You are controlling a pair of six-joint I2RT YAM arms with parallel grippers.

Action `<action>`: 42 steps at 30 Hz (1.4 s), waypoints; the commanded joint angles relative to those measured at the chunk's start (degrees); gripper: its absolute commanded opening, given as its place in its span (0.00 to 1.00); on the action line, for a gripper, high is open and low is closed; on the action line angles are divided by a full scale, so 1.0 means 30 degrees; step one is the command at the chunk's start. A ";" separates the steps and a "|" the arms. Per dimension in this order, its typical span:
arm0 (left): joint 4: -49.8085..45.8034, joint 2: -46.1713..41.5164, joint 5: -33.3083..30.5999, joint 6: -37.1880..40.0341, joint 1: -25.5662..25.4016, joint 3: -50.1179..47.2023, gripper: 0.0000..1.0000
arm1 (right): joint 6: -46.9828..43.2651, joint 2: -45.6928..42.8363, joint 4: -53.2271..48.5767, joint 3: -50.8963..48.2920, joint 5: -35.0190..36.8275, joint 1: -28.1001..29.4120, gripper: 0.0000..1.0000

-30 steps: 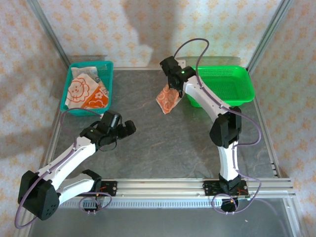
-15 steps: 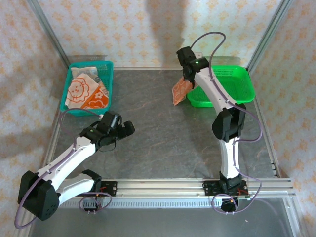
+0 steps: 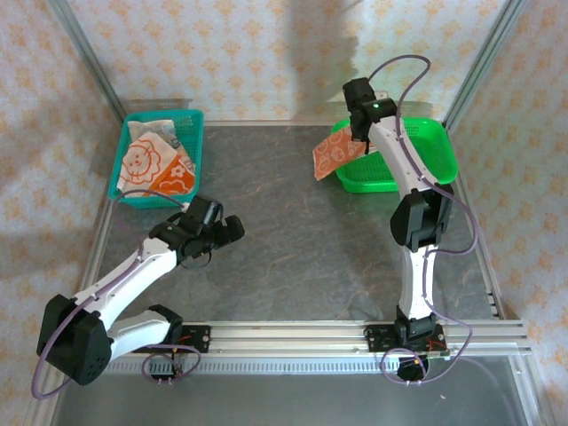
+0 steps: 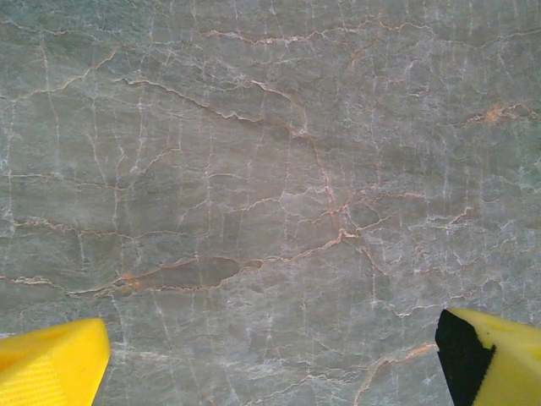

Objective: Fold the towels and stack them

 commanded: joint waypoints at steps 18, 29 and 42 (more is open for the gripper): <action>-0.0680 -0.0272 -0.0764 0.0316 0.0089 0.0459 1.00 | -0.1209 0.2181 0.0805 -0.0261 0.1122 -0.1931 0.00; -0.1220 -0.0790 -0.1351 0.0099 0.0113 0.0411 1.00 | -0.1321 0.4123 0.1307 0.0120 0.1366 -0.2322 0.00; -0.1916 -0.1697 -0.1667 -0.0214 0.0125 0.0070 1.00 | -0.1320 0.5411 0.1473 0.0439 0.2125 -0.3656 0.00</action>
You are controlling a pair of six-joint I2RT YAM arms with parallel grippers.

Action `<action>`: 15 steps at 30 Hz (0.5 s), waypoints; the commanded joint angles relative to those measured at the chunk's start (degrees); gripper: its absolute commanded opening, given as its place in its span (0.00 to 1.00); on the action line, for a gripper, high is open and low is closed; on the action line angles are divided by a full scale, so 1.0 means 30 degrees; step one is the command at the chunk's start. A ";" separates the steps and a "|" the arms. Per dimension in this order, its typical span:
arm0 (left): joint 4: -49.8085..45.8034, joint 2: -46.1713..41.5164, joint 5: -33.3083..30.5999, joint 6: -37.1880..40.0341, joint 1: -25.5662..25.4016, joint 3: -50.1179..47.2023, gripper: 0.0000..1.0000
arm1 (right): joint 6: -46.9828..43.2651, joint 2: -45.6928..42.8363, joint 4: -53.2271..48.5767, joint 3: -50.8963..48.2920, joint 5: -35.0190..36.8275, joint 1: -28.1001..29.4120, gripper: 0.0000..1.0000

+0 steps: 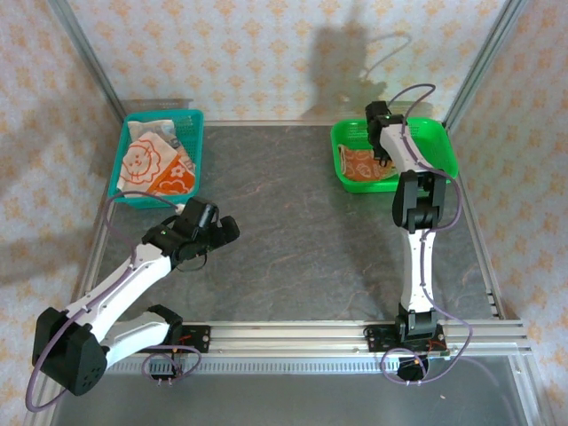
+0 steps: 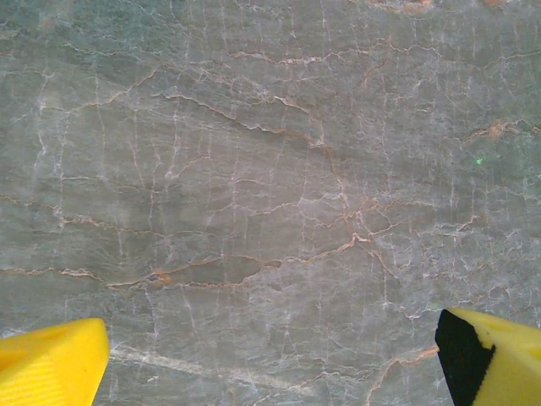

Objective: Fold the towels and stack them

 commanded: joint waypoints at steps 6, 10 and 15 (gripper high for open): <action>-0.0990 -0.0455 -0.0682 -0.0272 0.0110 0.0078 1.00 | -0.0028 0.0349 -0.0094 0.1105 0.1731 -0.0379 0.00; -0.1128 -0.0637 -0.0700 -0.0349 0.0109 0.0033 1.00 | 0.0102 0.0407 -0.0152 0.1229 0.1549 -0.0750 0.00; -0.1254 -0.0759 -0.0612 -0.0394 0.0109 0.0058 1.00 | 0.0059 0.0594 -0.0006 0.1588 0.0522 -0.1035 0.23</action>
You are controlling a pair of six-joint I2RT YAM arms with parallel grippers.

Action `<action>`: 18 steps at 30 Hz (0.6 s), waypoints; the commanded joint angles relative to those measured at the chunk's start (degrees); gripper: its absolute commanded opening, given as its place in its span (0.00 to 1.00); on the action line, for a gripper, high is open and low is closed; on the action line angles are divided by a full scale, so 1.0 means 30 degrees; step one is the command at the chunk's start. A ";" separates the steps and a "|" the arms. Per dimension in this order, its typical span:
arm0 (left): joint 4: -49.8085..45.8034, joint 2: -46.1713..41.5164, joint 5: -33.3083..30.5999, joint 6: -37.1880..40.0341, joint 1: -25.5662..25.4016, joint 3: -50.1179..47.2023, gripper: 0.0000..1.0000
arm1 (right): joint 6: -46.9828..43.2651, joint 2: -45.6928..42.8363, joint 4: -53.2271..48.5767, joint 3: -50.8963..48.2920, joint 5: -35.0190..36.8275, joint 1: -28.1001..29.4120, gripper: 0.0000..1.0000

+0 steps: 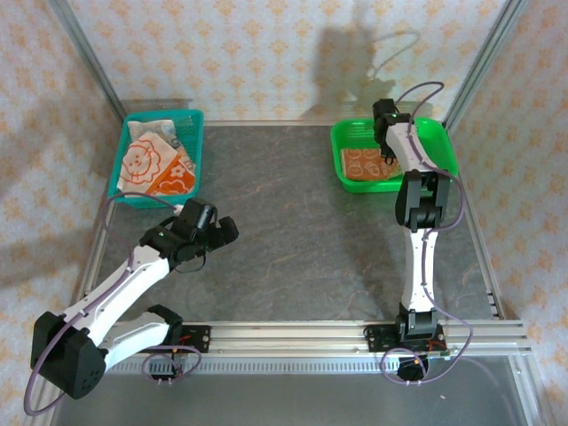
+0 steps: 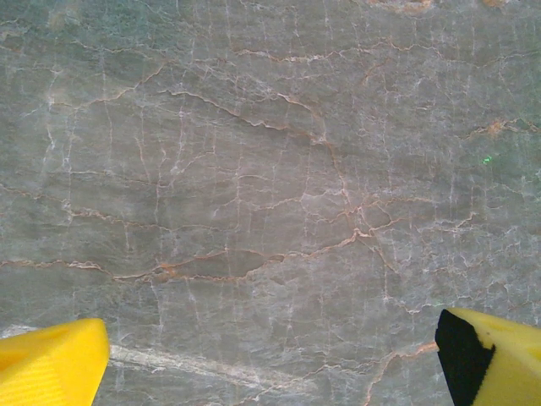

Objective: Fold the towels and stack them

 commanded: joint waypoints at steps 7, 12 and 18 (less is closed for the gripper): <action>-0.1457 -0.0311 -0.0873 0.0102 0.0125 0.0711 1.00 | 0.0284 -0.0237 0.0051 0.1007 -0.0374 -0.0321 0.69; -0.1356 0.0153 -0.1035 0.0666 0.0167 0.1210 1.00 | 0.0717 -0.1728 0.0082 0.0323 -0.1330 -0.0321 0.98; -0.1421 0.2008 -0.1078 0.2597 0.1513 0.3138 1.00 | 0.1996 -0.4847 0.0606 -0.2368 -0.3628 -0.0320 1.00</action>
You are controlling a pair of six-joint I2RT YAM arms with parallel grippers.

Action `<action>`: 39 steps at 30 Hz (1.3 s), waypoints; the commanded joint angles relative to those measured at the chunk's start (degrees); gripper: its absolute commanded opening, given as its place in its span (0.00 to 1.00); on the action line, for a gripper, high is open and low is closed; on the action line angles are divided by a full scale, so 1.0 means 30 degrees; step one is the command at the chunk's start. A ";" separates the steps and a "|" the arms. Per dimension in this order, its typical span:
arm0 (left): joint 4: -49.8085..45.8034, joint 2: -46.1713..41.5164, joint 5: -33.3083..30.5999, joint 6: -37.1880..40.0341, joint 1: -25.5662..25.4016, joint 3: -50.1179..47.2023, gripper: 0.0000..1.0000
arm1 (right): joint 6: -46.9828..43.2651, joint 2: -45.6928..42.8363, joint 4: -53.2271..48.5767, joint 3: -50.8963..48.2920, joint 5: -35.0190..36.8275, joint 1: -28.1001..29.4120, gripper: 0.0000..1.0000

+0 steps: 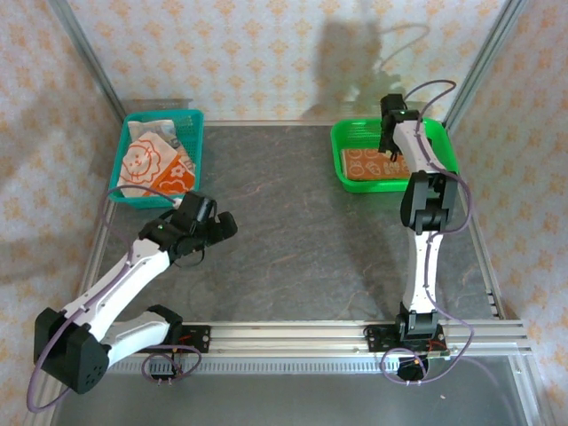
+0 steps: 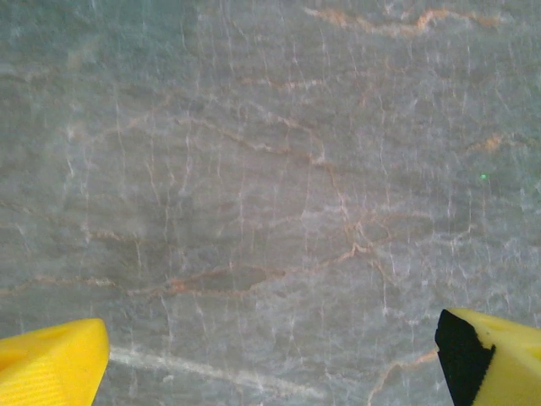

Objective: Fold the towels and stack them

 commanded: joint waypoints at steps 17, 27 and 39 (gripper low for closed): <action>-0.0148 1.1914 -0.3114 0.7087 0.7248 1.2125 0.86 | 0.5036 -1.2188 0.4086 -1.1700 -0.4830 0.3797 0.99; -0.0138 1.8377 -0.3637 0.6127 0.9092 1.5751 0.75 | 0.6219 -1.3694 0.3685 -1.3396 -0.4435 0.6925 0.99; -0.0210 2.1085 -0.2667 0.6302 1.0473 1.6648 0.21 | 0.6932 -1.3175 0.3101 -1.2808 -0.4525 0.8773 0.99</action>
